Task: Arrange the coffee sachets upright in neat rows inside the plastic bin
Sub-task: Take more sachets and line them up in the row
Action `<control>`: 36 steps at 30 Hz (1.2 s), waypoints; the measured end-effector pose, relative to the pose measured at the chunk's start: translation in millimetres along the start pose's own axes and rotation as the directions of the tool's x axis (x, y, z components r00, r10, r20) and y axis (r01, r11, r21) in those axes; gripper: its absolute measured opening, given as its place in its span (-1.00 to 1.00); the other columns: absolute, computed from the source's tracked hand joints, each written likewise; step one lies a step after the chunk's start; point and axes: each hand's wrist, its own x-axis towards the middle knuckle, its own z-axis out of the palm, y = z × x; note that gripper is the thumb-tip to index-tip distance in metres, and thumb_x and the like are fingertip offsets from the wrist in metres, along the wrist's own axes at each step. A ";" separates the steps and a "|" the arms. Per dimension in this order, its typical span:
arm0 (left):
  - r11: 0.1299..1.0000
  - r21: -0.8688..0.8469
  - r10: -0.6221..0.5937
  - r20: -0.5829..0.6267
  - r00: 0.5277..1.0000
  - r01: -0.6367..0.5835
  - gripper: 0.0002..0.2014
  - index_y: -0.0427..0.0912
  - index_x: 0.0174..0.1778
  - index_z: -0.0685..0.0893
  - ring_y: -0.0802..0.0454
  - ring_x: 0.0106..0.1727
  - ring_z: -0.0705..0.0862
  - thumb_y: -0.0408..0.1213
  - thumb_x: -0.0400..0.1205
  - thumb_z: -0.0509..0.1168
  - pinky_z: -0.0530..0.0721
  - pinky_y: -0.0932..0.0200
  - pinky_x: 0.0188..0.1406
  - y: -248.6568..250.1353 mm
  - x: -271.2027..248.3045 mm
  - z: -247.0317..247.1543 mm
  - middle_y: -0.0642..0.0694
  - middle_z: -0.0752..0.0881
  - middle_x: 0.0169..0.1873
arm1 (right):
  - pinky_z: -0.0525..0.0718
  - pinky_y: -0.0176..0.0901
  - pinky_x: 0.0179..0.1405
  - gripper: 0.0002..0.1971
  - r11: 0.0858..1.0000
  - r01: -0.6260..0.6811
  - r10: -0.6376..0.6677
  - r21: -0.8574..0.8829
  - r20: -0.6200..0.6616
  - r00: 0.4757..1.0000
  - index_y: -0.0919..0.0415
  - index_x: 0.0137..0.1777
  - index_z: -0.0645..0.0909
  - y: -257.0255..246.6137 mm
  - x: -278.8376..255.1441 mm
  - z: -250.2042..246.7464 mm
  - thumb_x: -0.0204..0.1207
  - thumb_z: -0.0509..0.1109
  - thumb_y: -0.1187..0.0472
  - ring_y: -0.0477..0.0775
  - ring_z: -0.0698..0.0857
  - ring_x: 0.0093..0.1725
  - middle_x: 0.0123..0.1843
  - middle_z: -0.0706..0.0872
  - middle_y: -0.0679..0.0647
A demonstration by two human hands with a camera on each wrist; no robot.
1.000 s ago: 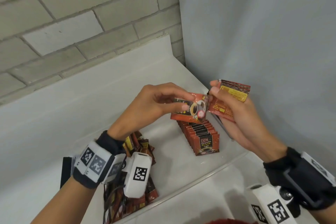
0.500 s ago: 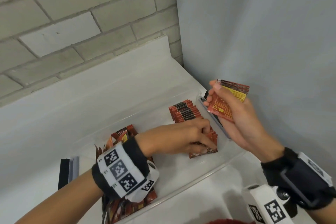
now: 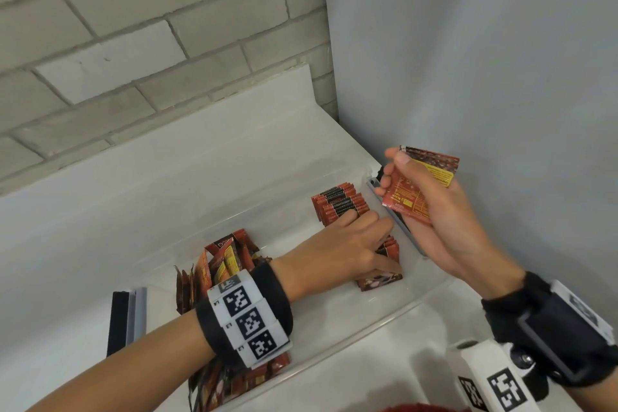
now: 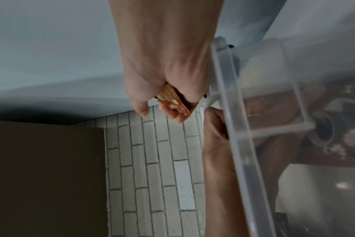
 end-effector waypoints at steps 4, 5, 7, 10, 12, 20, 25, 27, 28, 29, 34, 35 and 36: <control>0.997 -0.073 -0.014 -0.025 1.000 0.012 -0.77 0.16 0.14 0.74 0.05 -0.06 0.25 -0.04 0.68 0.21 0.27 0.11 -0.13 -0.2 -2.2 -3.9 0.02 0.27 -0.12 | 0.73 -0.23 -0.13 -0.65 0.998 -0.012 0.012 0.056 0.006 1.000 0.36 0.17 0.60 -0.1 1.5 0.3 0.45 0.40 0.17 -0.03 0.66 -0.23 -0.20 0.63 0.14; 0.997 -0.078 -0.019 -0.017 1.000 0.017 -0.75 0.18 0.16 0.73 0.06 -0.06 0.23 -0.05 0.68 0.18 0.27 0.11 -0.12 -0.7 -2.8 -4.5 0.03 0.23 -0.12 | 0.73 -0.22 -0.12 -0.67 0.998 -0.017 0.017 0.064 0.007 1.000 0.38 0.20 0.60 0.0 2.0 0.1 0.50 0.37 0.20 -0.03 0.66 -0.23 -0.19 0.63 0.14; 0.998 -0.066 -0.019 -0.003 1.000 0.019 -0.74 0.21 0.17 0.71 0.05 -0.06 0.23 -0.09 0.67 0.17 0.29 0.09 -0.12 -0.4 -3.1 -4.3 0.02 0.24 -0.11 | 0.74 -0.22 -0.12 -0.73 0.997 -0.030 0.030 0.071 0.005 1.000 0.36 0.22 0.60 0.5 3.1 -0.6 0.60 0.29 0.25 -0.04 0.68 -0.23 -0.19 0.64 0.13; 0.999 -0.052 -0.006 -0.002 1.000 0.006 -0.76 0.22 0.18 0.70 0.05 -0.06 0.23 -0.13 0.66 0.24 0.28 0.10 -0.12 0.9 -1.9 -3.4 -0.01 0.30 -0.09 | 0.75 -0.21 -0.11 -0.76 0.995 -0.050 0.049 0.091 0.011 0.999 0.32 0.17 0.62 0.5 3.8 -1.5 0.60 0.24 0.25 -0.01 0.69 -0.21 -0.17 0.66 0.13; 0.997 -0.072 -0.004 -0.010 1.000 0.004 -0.76 0.20 0.18 0.70 0.06 -0.05 0.22 -0.16 0.65 0.27 0.28 0.11 -0.11 0.8 -1.6 -3.9 -0.02 0.32 -0.09 | 0.74 -0.17 -0.04 -0.75 0.992 -0.068 0.067 0.107 0.020 0.998 0.31 0.16 0.63 0.0 3.6 -2.6 0.64 0.18 0.23 0.01 0.71 -0.18 -0.14 0.67 0.13; 0.956 -0.289 -0.055 -0.040 0.998 0.041 -0.81 0.04 0.16 0.72 -0.04 0.01 0.31 -0.21 0.70 0.25 0.44 0.00 0.06 -2.9 -4.1 -14.2 -0.04 0.33 -0.07 | 0.79 -0.12 -0.02 -0.71 0.996 -0.078 0.078 0.045 0.013 0.997 0.30 0.15 0.63 -0.7 2.4 -2.7 0.72 0.09 0.24 0.06 0.81 -0.14 -0.21 0.79 0.11; 0.840 -0.524 -0.178 -0.023 0.984 0.140 -0.84 -0.13 -0.01 0.76 0.11 0.00 0.29 -0.31 0.62 0.26 0.31 0.32 0.14 -16.0 -11.6 -26.5 -0.01 0.39 -0.10 | 0.79 -0.11 -0.02 -0.81 0.999 -0.032 0.032 -0.003 -0.004 0.999 0.26 0.12 0.66 2.5 3.2 -3.1 0.63 0.27 0.24 0.11 0.82 -0.07 -0.16 0.81 0.12; 0.771 -0.599 -0.292 -0.027 0.956 0.219 -0.83 -0.16 0.00 0.73 0.16 0.04 0.38 -0.29 0.63 0.23 0.38 0.38 0.14 -24.8 -15.1 -37.3 0.02 0.42 -0.08 | 0.78 -0.11 -0.02 -0.81 0.999 -0.027 0.027 -0.021 0.015 1.000 0.24 0.09 0.67 3.3 3.3 -4.9 0.54 0.34 0.21 0.09 0.81 -0.04 -0.10 0.80 0.14; 0.745 -0.619 -0.353 -0.053 0.934 0.247 -0.85 -0.18 0.01 0.70 0.19 0.04 0.44 -0.32 0.63 0.23 0.45 0.37 0.09 -28.5 -16.3 -43.4 0.02 0.44 -0.06 | 0.78 -0.10 -0.02 -0.79 0.999 -0.029 0.030 -0.044 0.034 0.999 0.23 0.09 0.67 3.6 3.2 -5.6 0.51 0.36 0.20 0.09 0.80 -0.03 -0.07 0.80 0.15; 0.732 -0.629 -0.407 -0.095 0.908 0.263 -0.87 -0.20 0.02 0.67 0.21 0.00 0.48 -0.34 0.64 0.24 0.51 0.33 0.01 -31.4 -17.0 -49.6 0.01 0.46 -0.04 | 0.77 -0.10 -0.02 -0.78 0.997 -0.033 0.037 -0.069 0.058 0.998 0.23 0.10 0.66 3.9 3.0 -5.9 0.49 0.38 0.19 0.10 0.80 -0.03 -0.06 0.80 0.17; 0.696 -0.691 -0.434 -0.188 0.881 0.195 -0.67 -0.12 0.35 0.53 0.02 0.13 0.58 -0.38 0.67 0.30 0.64 0.18 0.04 -35.4 -18.7 -78.2 -0.03 0.57 0.20 | 0.78 -0.08 -0.01 -0.68 0.984 -0.054 0.081 -0.169 0.154 0.985 0.27 0.15 0.65 4.8 2.0 -7.5 0.41 0.43 0.20 0.14 0.82 -0.04 -0.04 0.82 0.21; 0.721 -0.672 -0.389 -0.190 0.901 0.170 -0.63 -0.11 0.41 0.52 -0.01 0.17 0.57 -0.38 0.68 0.30 0.63 0.20 0.07 -35.6 -17.8 -80.8 -0.04 0.56 0.25 | 0.78 -0.09 -0.03 -0.69 0.981 -0.055 0.087 -0.183 0.170 0.982 0.24 0.13 0.66 4.7 1.8 -7.9 0.39 0.44 0.20 0.15 0.82 -0.04 -0.04 0.82 0.20; 0.754 -0.641 -0.342 -0.196 0.919 0.144 -0.62 -0.12 0.43 0.54 -0.02 0.21 0.56 -0.37 0.68 0.30 0.62 0.21 0.10 -35.9 -16.4 -82.0 -0.06 0.54 0.29 | 0.79 -0.09 -0.04 -0.72 0.980 -0.053 0.089 -0.193 0.186 0.979 0.19 0.09 0.68 4.7 1.8 -8.5 0.38 0.46 0.20 0.14 0.82 -0.05 -0.05 0.82 0.19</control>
